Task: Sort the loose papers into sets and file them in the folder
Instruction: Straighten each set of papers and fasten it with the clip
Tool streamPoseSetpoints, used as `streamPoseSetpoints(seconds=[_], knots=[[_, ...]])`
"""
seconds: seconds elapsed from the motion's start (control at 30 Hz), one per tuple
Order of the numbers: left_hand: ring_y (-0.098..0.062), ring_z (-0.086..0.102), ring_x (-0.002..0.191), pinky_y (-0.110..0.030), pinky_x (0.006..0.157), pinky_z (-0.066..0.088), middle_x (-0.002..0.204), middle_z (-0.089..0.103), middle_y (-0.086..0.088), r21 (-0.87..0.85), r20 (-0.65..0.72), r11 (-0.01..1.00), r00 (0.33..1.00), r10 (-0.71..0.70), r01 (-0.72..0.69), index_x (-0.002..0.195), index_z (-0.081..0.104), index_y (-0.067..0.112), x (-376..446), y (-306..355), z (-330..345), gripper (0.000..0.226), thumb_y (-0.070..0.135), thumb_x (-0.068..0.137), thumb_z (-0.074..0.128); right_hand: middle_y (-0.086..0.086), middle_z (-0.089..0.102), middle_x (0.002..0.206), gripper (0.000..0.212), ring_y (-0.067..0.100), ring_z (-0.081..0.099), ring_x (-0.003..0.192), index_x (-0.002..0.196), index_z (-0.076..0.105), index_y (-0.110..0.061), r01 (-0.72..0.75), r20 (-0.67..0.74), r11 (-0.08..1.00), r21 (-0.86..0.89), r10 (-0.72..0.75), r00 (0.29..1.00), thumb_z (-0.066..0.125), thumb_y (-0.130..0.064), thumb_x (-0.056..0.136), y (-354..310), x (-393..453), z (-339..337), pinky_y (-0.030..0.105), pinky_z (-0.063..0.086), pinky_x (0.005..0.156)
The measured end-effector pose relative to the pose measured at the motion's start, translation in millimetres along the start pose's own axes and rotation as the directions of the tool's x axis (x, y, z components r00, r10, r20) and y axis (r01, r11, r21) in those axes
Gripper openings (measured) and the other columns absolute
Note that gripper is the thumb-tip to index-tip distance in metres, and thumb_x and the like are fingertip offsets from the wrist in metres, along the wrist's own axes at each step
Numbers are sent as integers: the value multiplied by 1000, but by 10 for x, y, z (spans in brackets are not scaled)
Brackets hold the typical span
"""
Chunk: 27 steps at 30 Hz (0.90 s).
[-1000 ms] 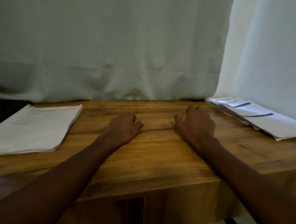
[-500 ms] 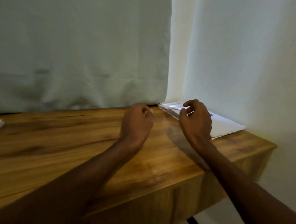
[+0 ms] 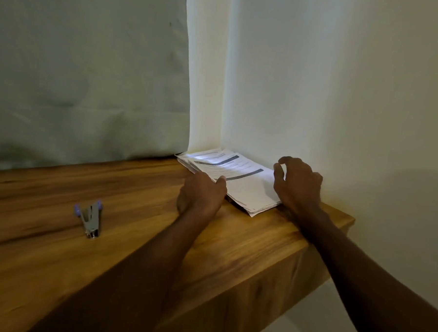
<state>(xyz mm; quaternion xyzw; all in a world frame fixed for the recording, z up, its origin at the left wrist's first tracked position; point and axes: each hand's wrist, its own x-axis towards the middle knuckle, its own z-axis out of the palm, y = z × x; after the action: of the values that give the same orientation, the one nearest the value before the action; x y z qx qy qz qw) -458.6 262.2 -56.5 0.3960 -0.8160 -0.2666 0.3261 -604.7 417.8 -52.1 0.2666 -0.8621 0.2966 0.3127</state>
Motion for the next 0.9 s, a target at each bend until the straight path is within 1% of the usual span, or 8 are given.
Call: streamPoseSetpoints(seconds=[0.13,0.27,0.4,0.5,0.6,0.73,0.8,0.9], knots=[[-30,68,96,-34,72,50,107,72,-5,22,-8,1000,1000,19,-18,97,72,19,-42,5,4,60,75,81,58,9,57,141,52,29,49,133,140,52,-18,-8,123,981,-196,33,992,34,-51,105,-7,11,76,54,32,108],[-28,68,88,-34,68,48,96,73,-4,16,39,998,998,52,-52,87,71,17,-78,1,9,68,81,71,57,10,56,139,54,30,48,132,140,52,-16,2,144,972,-235,32,989,31,-52,105,-2,16,106,57,33,106],[-26,66,100,-48,94,50,105,74,0,46,59,998,997,39,-42,98,73,20,-138,40,33,66,78,71,59,10,54,133,48,34,52,123,134,54,-13,-76,194,969,-236,124,973,34,-46,106,13,4,76,54,38,102],[-24,63,108,-50,101,45,112,72,3,25,62,1000,998,13,-15,106,73,24,-170,86,20,56,70,74,67,11,53,128,42,35,53,121,128,56,-11,-120,218,971,-207,165,962,41,-41,104,12,-1,63,53,39,102],[-21,65,97,-51,99,46,94,75,4,-54,90,998,996,15,-10,87,75,23,-173,88,30,50,70,72,63,11,54,124,35,34,53,120,124,57,-11,-123,237,967,-225,177,955,46,-35,101,18,-3,53,51,39,101],[-19,69,78,-47,91,54,66,72,6,-267,112,961,988,109,-75,66,74,18,-230,98,7,46,58,87,68,12,56,120,32,35,56,115,120,58,-10,-119,242,965,-232,176,954,49,-31,98,0,-3,47,49,41,100],[-19,69,70,-47,83,59,64,72,2,-419,106,899,976,189,-128,67,72,16,-285,128,-9,43,50,92,68,11,60,116,30,35,59,110,117,60,-11,-112,255,963,-245,175,951,51,-31,96,-3,-1,41,47,43,98],[-20,70,70,-46,78,61,79,73,1,-530,78,821,951,299,-214,86,72,20,-358,207,-30,31,49,95,66,10,63,103,19,33,62,97,101,60,-14,-127,232,965,-230,181,956,53,-29,93,28,0,26,44,48,93]])
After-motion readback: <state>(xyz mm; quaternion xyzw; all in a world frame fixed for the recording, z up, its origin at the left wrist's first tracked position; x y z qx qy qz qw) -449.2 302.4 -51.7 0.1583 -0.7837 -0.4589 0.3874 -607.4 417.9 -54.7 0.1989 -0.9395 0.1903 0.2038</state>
